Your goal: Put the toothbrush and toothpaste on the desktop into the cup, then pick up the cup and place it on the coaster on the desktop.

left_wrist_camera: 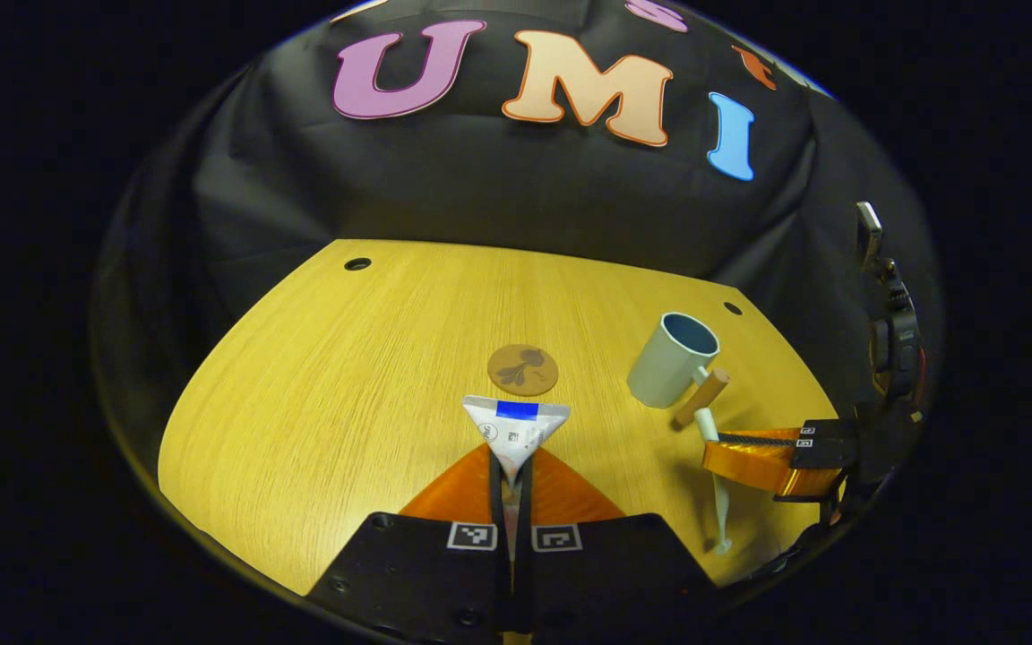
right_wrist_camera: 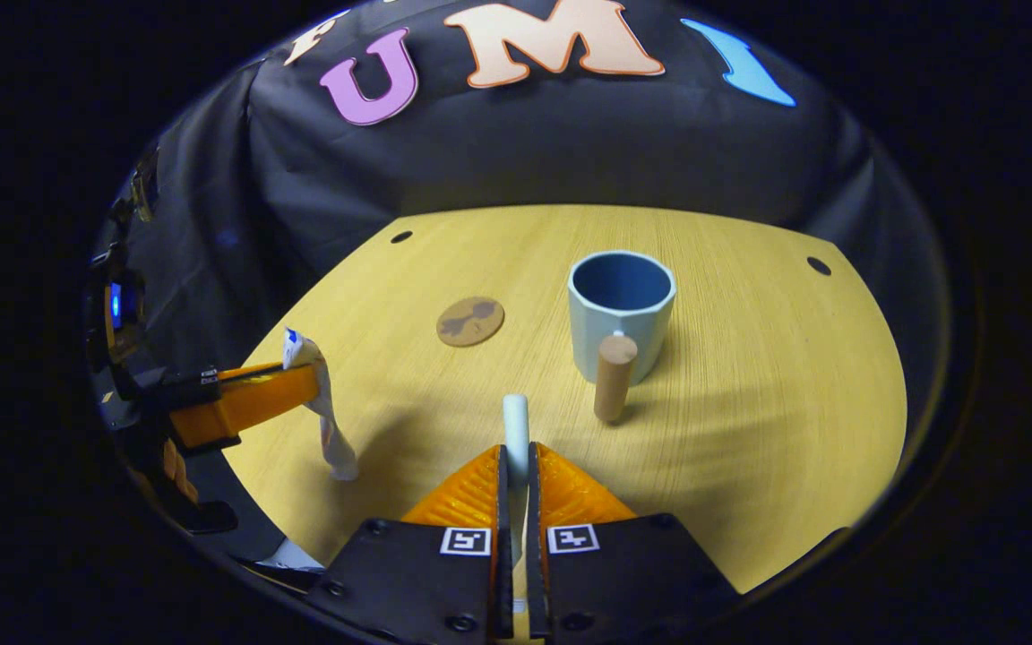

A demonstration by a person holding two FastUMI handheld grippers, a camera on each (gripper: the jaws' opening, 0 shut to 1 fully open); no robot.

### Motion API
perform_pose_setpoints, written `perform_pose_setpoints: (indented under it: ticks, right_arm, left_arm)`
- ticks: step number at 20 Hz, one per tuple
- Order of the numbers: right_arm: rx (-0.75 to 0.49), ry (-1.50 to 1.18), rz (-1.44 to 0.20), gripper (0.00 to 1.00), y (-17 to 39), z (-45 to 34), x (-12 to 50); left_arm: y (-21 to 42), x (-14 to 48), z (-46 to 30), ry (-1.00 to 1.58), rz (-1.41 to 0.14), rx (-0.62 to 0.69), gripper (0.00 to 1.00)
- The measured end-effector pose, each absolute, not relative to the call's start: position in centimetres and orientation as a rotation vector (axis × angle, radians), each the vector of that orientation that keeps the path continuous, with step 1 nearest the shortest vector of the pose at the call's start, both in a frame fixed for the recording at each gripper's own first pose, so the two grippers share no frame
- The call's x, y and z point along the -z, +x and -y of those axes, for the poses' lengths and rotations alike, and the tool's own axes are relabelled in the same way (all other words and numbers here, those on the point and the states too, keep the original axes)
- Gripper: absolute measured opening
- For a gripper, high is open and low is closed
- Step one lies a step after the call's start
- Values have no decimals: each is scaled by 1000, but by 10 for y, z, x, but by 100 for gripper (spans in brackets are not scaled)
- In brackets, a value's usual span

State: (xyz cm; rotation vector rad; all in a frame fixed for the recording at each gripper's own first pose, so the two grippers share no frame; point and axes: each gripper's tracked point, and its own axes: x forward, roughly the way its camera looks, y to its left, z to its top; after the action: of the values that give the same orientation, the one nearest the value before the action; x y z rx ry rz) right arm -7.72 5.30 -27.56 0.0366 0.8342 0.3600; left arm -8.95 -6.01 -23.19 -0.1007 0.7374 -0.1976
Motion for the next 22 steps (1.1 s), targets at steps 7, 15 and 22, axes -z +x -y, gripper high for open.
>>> perform_pose_setpoints:
  ticks: [7, 15, 22]
  right_arm:
    - [-351, 113, -639, 9, -27, -58, 209]
    - [-310, 214, -486, 9, 43, -45, 158]
    - [-279, 264, -347, 9, 97, -36, 127]
  left_arm:
    - [-79, 191, 62, -94, -674, 207, 0]
    - [-68, 150, 72, -120, -606, 222, 0]
    - [-69, 128, 75, -153, -573, 211, 0]
